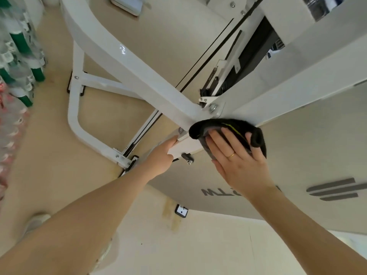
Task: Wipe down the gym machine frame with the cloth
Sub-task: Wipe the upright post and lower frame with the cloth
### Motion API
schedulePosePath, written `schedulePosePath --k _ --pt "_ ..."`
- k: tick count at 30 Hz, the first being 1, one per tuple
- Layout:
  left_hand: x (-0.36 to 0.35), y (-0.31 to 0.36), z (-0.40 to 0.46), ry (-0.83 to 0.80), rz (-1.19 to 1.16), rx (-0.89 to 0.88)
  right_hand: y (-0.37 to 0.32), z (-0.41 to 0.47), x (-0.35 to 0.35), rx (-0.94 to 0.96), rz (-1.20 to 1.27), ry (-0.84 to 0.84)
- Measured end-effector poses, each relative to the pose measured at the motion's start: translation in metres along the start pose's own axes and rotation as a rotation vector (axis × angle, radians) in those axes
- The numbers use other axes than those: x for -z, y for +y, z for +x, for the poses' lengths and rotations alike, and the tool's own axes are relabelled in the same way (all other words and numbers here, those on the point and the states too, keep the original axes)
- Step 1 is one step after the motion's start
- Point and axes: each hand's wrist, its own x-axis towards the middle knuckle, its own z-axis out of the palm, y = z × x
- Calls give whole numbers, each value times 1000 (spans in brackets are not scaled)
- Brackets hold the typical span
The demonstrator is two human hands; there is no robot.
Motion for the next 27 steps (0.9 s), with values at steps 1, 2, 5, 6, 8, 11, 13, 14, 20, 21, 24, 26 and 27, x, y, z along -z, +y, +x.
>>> schedulePosePath --k 1,2,5,6,8,11,13,14,20,21,24,26,27 --pt "0 1 0 -1 23 7 6 5 4 -29 -8 61" --pt "1 2 0 -11 42 9 9 8 4 -44 -5 104" --pt "6 4 -1 -72 48 -14 0 22 -6 -43 58 133" --pt "9 2 1 -92 46 -19 -10 26 -14 -19 79 119" --pt "17 -5 6 -106 60 -27 -38 28 -34 51 79 20" --pt "29 -26 19 -131 104 -13 -81 23 -60 142 115 -213" --pt "34 -46 23 -166 91 18 -89 27 -58 128 177 -293" --pt "35 -57 24 -178 56 46 -85 30 -54 102 173 -271" --pt "31 -77 37 -156 14 81 -51 33 -27 79 64 -77" --pt "29 -74 39 -149 26 68 -53 33 -30 90 46 -100" --pt "21 -75 49 -125 56 35 -72 34 -50 133 -13 -152" --pt "19 -84 56 -124 76 18 -89 36 -64 148 -47 -228" --pt "18 -90 58 -127 86 13 -100 35 -70 155 -60 -275"
